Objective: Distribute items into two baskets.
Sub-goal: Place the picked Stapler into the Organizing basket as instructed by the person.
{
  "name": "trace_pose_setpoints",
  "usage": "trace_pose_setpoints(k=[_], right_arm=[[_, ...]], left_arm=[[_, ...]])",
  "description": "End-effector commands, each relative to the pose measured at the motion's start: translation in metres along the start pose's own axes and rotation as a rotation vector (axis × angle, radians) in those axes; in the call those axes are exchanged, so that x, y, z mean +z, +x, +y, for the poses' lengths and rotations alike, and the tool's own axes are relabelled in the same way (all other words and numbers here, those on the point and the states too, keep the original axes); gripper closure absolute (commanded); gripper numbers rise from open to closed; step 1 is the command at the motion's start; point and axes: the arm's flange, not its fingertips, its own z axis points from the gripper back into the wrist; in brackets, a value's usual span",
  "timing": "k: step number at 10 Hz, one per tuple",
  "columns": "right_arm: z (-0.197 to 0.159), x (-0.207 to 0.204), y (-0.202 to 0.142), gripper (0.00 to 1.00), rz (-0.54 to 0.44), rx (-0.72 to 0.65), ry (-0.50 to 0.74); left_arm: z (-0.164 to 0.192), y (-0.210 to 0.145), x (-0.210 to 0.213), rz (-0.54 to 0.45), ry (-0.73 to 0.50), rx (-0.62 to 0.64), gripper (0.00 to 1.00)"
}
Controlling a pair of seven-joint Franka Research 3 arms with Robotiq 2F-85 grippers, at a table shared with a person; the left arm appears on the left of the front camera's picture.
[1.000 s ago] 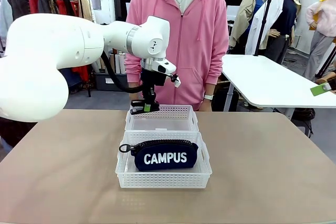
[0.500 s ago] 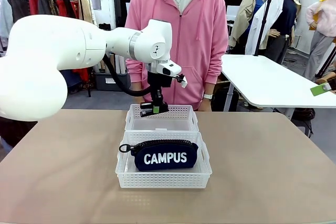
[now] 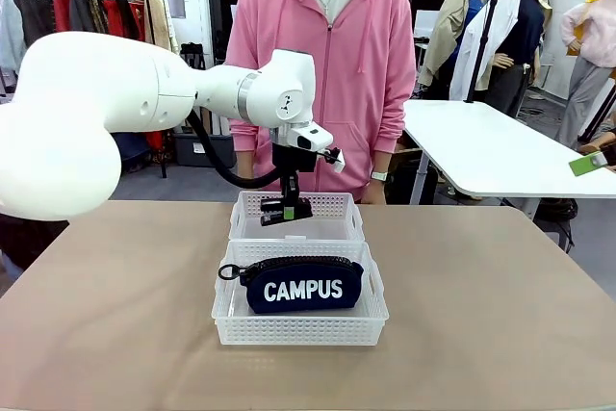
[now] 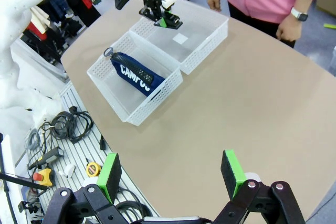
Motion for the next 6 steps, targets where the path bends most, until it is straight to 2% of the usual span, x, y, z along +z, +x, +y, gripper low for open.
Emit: trace_pose_setpoints(k=[1,6], right_arm=[[0.001,0.0,0.001,0.0,-0.015,0.009,0.005],[0.001,0.0,0.001,0.0,-0.015,0.009,0.005]], left_arm=[[0.011,0.001,-0.001,-0.038,-0.028,-0.049,1.0],[0.022,0.006,-0.02,-0.058,-0.059,-0.07,1.0]])
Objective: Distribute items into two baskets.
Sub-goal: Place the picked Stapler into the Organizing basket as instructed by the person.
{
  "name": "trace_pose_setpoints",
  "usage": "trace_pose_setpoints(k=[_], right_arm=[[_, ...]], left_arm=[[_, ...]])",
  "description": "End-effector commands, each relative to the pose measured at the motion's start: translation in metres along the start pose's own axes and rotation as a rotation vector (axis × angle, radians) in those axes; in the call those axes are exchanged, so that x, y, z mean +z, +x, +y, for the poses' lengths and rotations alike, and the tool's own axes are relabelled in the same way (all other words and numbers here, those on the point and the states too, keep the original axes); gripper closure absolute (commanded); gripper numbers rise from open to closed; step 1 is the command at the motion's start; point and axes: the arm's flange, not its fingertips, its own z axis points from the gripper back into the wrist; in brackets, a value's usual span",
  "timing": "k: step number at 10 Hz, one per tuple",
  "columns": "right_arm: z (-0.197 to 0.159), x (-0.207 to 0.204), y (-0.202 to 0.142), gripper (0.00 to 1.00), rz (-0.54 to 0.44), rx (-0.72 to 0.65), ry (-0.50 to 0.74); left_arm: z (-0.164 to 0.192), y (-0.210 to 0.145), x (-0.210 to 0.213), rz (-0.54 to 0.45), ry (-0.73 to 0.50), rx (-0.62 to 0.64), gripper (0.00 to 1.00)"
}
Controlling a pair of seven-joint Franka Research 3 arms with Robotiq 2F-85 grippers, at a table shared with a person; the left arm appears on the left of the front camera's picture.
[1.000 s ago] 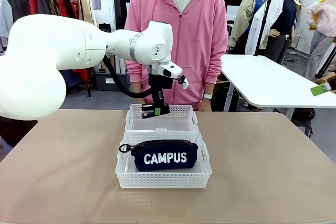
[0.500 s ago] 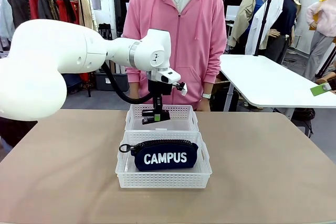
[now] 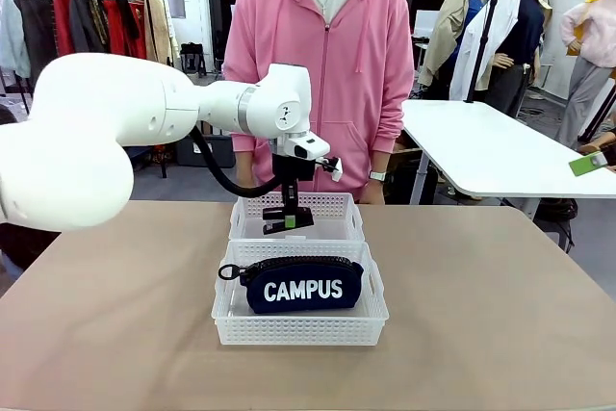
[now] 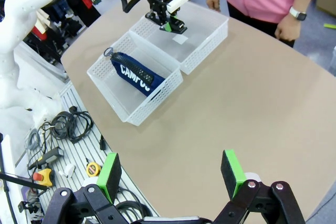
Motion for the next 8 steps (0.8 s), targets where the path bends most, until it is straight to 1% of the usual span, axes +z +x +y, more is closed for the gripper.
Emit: trace_pose_setpoints(k=[1,3,4,5,8], right_arm=[[0.0005,0.0001,0.0012,0.0,-0.015,0.009,0.005],[0.0005,0.0001,0.0012,0.0,-0.015,0.009,0.005],[0.0005,0.0001,0.0012,0.0,-0.015,0.009,0.005],[0.0005,0.0001,0.0012,0.0,-0.015,0.009,0.005],[0.0005,0.0001,0.0012,0.0,-0.015,0.009,0.005]], left_arm=[[0.0099,0.0061,0.0035,-0.027,-0.031,-0.031,1.0],[0.0098,0.0072,0.0012,-0.025,-0.035,-0.039,1.0],[0.0109,0.0078,0.0006,-0.027,-0.041,-0.037,0.98],[0.0111,0.0075,0.0005,-0.032,-0.041,-0.033,0.83],[0.0069,0.0059,0.0048,-0.035,-0.026,-0.024,0.24]])
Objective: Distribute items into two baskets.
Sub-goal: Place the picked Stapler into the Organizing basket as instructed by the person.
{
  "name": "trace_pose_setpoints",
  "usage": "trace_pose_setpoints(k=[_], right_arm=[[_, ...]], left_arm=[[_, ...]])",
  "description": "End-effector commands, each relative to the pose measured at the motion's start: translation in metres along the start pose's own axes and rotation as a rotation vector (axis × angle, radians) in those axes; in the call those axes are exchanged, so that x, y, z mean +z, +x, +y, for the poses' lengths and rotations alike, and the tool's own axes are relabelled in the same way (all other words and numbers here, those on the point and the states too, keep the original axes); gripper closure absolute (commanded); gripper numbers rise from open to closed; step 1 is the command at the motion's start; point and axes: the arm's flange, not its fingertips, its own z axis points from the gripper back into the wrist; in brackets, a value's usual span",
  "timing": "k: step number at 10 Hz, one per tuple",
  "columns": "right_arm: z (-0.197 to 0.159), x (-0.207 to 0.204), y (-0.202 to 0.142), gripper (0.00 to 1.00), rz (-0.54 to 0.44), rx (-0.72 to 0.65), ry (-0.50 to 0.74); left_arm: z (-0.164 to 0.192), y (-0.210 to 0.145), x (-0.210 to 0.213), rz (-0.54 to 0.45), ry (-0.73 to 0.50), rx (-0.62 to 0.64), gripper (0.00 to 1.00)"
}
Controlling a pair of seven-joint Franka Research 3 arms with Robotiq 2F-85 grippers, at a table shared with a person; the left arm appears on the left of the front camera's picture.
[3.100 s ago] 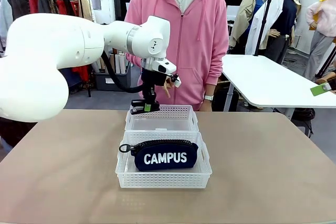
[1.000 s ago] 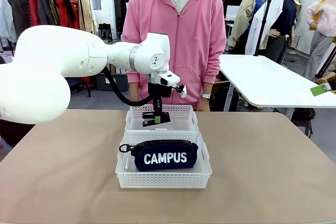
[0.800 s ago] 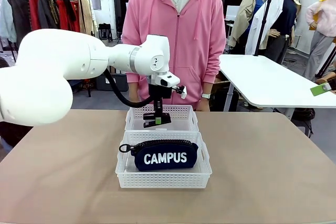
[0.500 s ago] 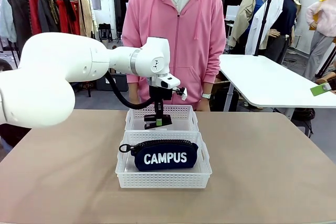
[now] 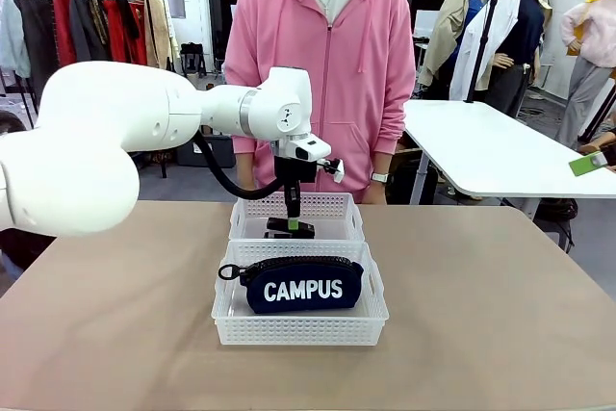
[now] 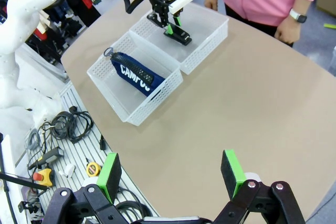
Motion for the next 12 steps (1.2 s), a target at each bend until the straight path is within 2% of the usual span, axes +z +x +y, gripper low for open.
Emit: trace_pose_setpoints(k=[1,2,6,8,10,11,12], right_arm=[[0.0,0.0,0.001,0.0,-0.015,0.009,0.005],[0.0,0.0,0.001,0.0,-0.015,0.009,0.005],[0.0,0.0,0.001,0.0,-0.015,0.009,0.005],[0.0,0.0,0.001,0.0,-0.015,0.009,0.005],[0.0,0.0,0.001,0.0,-0.015,0.009,0.005],[0.0,0.0,0.001,0.0,-0.015,0.009,0.005],[0.0,0.0,0.001,0.0,-0.015,0.009,0.005]], left_arm=[[0.002,0.001,0.01,-0.022,-0.013,-0.012,0.04],[-0.001,-0.001,0.013,-0.043,-0.017,-0.019,0.0],[-0.028,-0.01,0.045,-0.143,0.029,0.048,0.0],[-0.034,-0.01,0.047,-0.151,0.034,0.05,0.0],[-0.036,-0.011,0.05,-0.162,0.034,0.061,0.0],[-0.014,0.002,0.055,-0.132,0.044,0.036,0.0],[-0.014,0.002,0.055,-0.132,0.044,0.036,0.0]])
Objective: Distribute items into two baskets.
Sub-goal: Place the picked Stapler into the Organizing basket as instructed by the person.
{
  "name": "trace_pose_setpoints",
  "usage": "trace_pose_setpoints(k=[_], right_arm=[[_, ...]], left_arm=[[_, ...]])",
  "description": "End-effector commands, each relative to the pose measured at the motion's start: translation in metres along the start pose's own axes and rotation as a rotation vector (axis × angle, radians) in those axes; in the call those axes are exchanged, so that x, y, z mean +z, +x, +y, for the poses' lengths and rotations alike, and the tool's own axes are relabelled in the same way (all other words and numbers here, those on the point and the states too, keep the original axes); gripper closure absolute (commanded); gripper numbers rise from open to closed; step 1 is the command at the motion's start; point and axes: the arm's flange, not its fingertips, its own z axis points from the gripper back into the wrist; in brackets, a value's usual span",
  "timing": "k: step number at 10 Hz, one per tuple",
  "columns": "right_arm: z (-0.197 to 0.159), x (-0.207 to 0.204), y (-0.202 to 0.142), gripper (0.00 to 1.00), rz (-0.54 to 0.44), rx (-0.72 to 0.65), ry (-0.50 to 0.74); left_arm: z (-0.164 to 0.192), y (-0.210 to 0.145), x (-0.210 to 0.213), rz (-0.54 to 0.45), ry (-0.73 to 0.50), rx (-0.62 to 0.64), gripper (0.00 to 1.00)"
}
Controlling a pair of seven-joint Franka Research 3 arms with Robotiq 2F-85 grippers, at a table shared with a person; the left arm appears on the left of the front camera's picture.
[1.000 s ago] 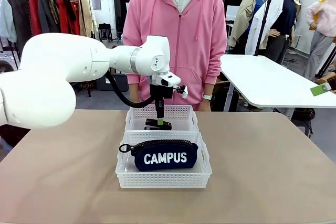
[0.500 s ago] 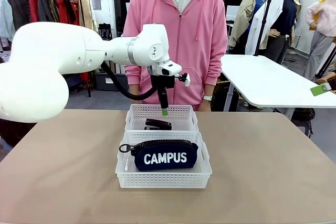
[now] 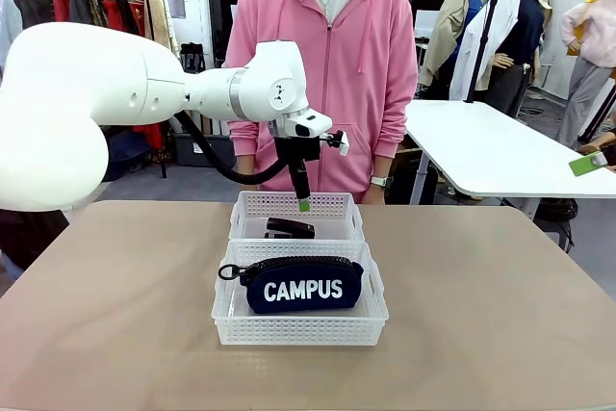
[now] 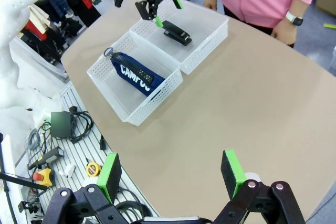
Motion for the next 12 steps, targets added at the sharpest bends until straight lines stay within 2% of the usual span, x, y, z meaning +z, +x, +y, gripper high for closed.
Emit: trace_pose_setpoints(k=[1,12], right_arm=[[0.0005,0.0001,0.0013,0.0,-0.015,0.009,0.005],[0.0005,0.0001,0.0013,0.0,-0.015,0.009,0.005]], left_arm=[[0.0033,0.0016,0.0049,0.002,0.004,-0.003,0.0],[0.0001,0.0001,0.0004,0.0,0.001,0.0,0.0]])
